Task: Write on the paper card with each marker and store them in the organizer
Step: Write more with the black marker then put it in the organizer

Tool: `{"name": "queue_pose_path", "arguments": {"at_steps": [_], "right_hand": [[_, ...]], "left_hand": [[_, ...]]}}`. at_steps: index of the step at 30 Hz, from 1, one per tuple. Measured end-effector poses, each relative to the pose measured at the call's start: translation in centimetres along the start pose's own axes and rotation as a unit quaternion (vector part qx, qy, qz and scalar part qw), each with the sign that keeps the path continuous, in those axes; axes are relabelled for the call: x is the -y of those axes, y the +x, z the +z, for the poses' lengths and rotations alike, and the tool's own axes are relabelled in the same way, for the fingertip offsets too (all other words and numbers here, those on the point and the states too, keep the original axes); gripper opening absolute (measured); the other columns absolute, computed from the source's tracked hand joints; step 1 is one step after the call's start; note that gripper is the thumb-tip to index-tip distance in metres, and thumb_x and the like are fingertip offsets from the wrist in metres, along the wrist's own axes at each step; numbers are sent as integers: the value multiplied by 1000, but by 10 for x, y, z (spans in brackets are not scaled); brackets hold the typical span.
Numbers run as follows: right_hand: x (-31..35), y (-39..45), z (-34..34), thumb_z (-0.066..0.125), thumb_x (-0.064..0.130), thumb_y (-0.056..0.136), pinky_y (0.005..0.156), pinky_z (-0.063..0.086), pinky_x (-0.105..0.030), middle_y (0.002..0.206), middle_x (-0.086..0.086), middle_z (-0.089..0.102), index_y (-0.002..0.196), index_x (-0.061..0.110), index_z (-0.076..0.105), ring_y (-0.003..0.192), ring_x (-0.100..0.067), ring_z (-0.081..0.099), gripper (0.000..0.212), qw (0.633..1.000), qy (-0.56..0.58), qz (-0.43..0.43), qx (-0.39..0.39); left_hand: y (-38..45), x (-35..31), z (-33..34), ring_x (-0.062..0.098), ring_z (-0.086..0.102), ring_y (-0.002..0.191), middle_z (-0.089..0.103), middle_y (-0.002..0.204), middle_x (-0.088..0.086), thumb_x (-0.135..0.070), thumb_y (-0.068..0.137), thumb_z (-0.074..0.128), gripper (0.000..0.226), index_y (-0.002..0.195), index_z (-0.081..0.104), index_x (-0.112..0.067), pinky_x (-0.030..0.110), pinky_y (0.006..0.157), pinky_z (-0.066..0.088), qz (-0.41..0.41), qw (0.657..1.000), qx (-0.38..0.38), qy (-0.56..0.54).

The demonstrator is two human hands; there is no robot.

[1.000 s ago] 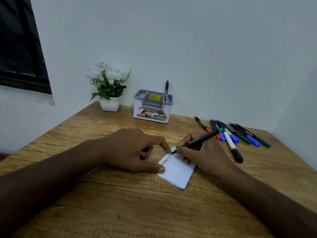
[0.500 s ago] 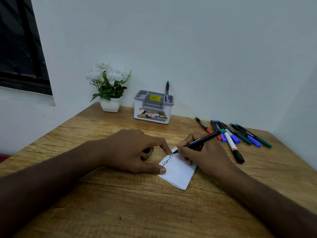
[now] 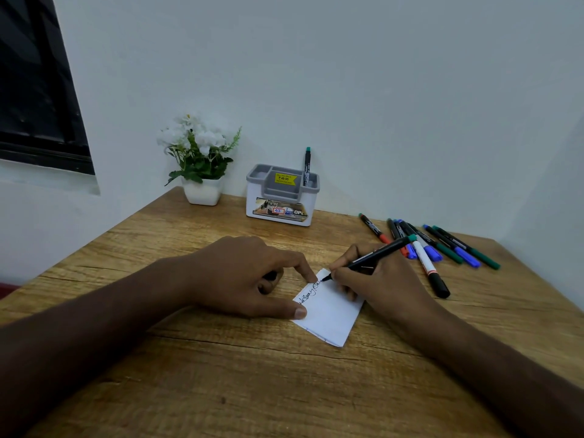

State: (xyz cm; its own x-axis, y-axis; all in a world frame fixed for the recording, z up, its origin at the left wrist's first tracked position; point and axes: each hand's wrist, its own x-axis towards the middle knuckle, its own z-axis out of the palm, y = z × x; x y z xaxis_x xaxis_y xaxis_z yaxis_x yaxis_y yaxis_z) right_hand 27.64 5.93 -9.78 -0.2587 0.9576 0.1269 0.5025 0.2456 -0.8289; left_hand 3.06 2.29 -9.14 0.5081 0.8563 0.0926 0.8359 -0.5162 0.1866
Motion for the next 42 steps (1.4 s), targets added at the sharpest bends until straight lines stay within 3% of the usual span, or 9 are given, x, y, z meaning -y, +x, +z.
{"name": "queue_pose_path", "arguments": {"at_steps": [10,15,38,42], "right_hand": [[1,-3,0,80,17,92,64,57,-19,76,0,79,89,22,79,63,-5,71,6,1000,9,-9,8],[1,-2,0,78,15,92,62,56,-18,76,0,79,85,22,78,62,-5,71,11,1000,2,-1,-5],[3,-3,0,74,9,93,82,65,-38,73,-9,78,86,16,75,66,-16,74,10,999,22,4,-31],[1,-3,1,74,9,94,83,65,-39,72,-6,78,87,16,74,65,-12,74,10,997,31,-5,-72]], "left_hand": [[1,1,0,-11,55,72,57,67,-10,-83,87,53,57,138,46,-58,28,62,43,3,1000,-1,3],[0,1,0,-2,56,69,57,67,-7,-81,89,55,55,138,46,-58,33,63,46,3,1000,5,-4],[1,1,0,6,59,71,62,72,-2,-84,87,53,55,136,44,-61,40,66,51,-7,1000,12,-2],[0,0,-1,3,58,70,58,68,-7,-84,88,53,54,136,44,-61,40,68,52,-9,1000,14,6]]}}
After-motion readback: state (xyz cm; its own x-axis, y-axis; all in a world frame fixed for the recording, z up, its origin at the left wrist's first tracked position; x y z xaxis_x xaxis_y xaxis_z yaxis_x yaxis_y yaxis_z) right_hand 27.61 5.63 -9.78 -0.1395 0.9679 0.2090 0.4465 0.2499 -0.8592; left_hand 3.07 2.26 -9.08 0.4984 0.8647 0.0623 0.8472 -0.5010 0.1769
